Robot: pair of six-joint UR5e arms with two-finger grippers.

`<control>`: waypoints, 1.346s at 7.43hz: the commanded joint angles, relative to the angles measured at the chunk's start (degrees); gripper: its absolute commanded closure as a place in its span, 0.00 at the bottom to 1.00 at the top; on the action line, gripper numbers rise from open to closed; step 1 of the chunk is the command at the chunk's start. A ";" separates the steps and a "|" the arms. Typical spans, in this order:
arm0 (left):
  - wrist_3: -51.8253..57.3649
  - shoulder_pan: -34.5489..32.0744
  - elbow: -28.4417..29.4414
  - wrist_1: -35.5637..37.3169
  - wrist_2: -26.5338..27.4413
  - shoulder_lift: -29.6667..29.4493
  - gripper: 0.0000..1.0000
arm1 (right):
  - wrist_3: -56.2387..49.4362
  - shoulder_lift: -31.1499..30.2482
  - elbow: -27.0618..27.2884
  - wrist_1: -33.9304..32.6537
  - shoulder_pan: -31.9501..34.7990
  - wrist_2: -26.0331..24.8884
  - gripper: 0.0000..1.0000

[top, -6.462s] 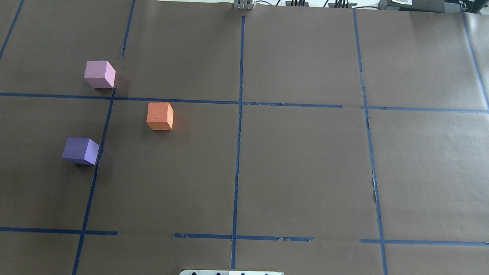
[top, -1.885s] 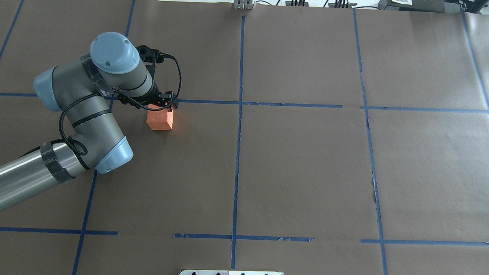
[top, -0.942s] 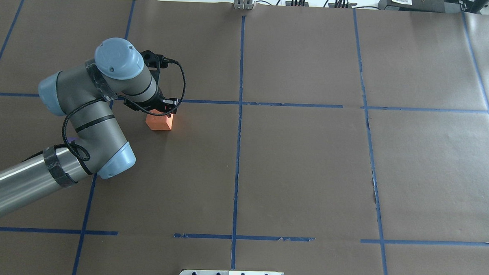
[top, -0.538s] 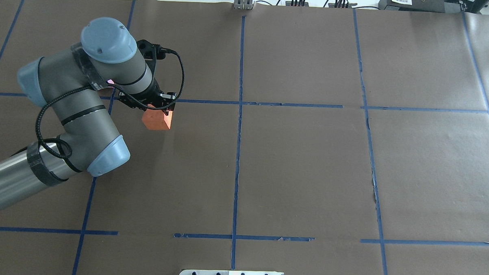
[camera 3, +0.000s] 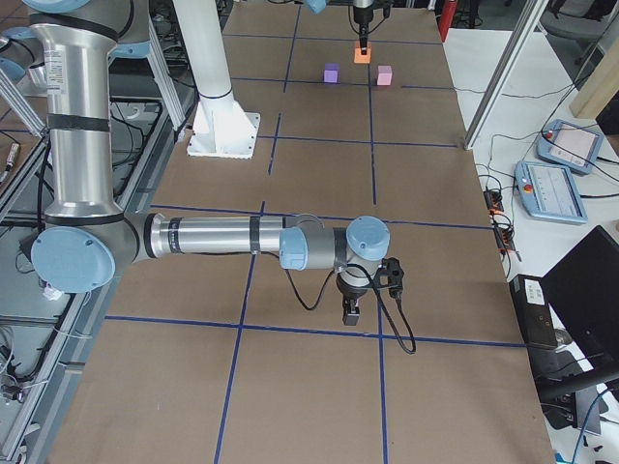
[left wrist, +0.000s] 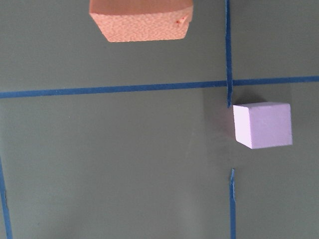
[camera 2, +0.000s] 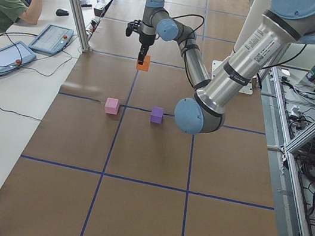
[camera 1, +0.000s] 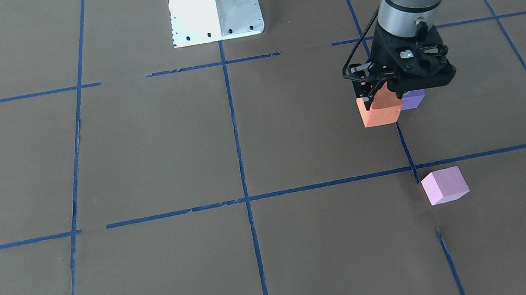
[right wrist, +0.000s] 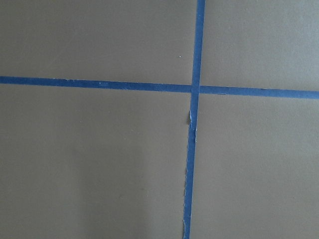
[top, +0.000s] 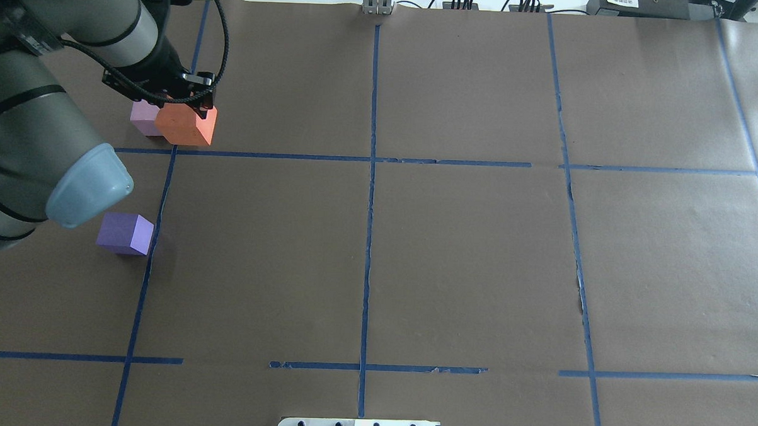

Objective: Arrange blocks in a line
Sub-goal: 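Carry the orange cube toward the pink cube, nearer the robot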

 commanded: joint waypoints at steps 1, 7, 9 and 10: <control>10.31 -5.86 0.06 -5.26 -6.22 8.22 1.00 | 0.07 0.00 0.00 0.00 0.00 0.00 0.00; 3.93 -5.00 18.33 -22.95 -6.87 10.54 1.00 | -0.01 0.00 0.00 0.00 0.00 0.00 0.00; 2.18 -4.91 18.78 -26.48 -8.00 13.61 1.00 | 0.07 0.00 0.00 0.00 0.00 0.00 0.00; -0.88 -3.78 18.70 -29.53 -9.49 15.10 1.00 | 0.07 0.00 0.00 0.00 0.00 0.00 0.00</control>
